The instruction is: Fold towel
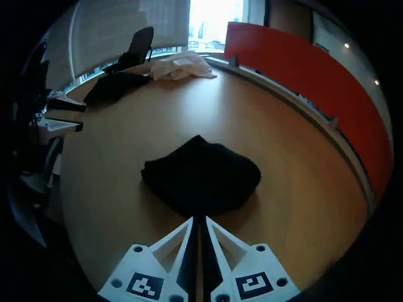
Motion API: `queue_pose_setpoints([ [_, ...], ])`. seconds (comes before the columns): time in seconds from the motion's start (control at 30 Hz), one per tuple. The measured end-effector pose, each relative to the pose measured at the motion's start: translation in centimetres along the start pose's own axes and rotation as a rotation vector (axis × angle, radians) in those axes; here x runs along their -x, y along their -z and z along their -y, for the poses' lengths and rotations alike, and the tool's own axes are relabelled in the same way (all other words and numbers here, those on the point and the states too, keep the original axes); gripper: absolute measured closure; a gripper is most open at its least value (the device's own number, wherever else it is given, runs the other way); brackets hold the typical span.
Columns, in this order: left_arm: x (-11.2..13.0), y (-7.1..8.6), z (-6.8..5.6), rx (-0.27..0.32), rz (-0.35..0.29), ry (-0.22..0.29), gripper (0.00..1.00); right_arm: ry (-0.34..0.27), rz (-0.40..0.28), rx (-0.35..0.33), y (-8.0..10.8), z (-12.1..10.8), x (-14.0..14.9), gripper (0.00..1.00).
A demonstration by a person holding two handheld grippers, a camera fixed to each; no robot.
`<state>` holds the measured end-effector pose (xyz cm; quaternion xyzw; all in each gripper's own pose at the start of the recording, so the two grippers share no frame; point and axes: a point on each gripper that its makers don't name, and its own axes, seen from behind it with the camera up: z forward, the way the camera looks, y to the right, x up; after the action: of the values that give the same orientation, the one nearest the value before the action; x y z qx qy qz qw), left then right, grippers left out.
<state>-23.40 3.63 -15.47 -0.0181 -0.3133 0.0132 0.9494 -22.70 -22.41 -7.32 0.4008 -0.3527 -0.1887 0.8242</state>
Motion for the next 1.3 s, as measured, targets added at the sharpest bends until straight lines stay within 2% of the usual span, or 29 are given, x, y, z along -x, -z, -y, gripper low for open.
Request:
queue_pose_setpoints([
  [0.4, -1.6, 0.0, -0.1, 0.022, -0.030, -0.015, 0.09, 0.047, -0.112, 0.043, 2.3, -2.8, -8.3, 0.97],
  [0.7, -2.9, 0.1, -0.1, 0.034, -0.055, -0.027, 0.09, 0.043, -0.182, 0.084, 5.8, -5.2, -12.5, 0.97],
  [0.87, -3.4, 0.1, -0.4, 0.044, -0.061, -0.031, 0.09, 0.034, -0.194, 0.113, 7.9, -7.0, -12.9, 0.97],
  [1.1, -3.9, 0.1, -0.9, 0.055, -0.067, -0.036, 0.09, 0.021, -0.181, 0.166, 10.8, -10.3, -11.4, 0.97],
  [1.3, -3.9, 0.0, -1.3, 0.062, -0.065, -0.040, 0.09, -0.023, -0.198, 0.193, 13.2, -13.1, -10.8, 0.97],
])
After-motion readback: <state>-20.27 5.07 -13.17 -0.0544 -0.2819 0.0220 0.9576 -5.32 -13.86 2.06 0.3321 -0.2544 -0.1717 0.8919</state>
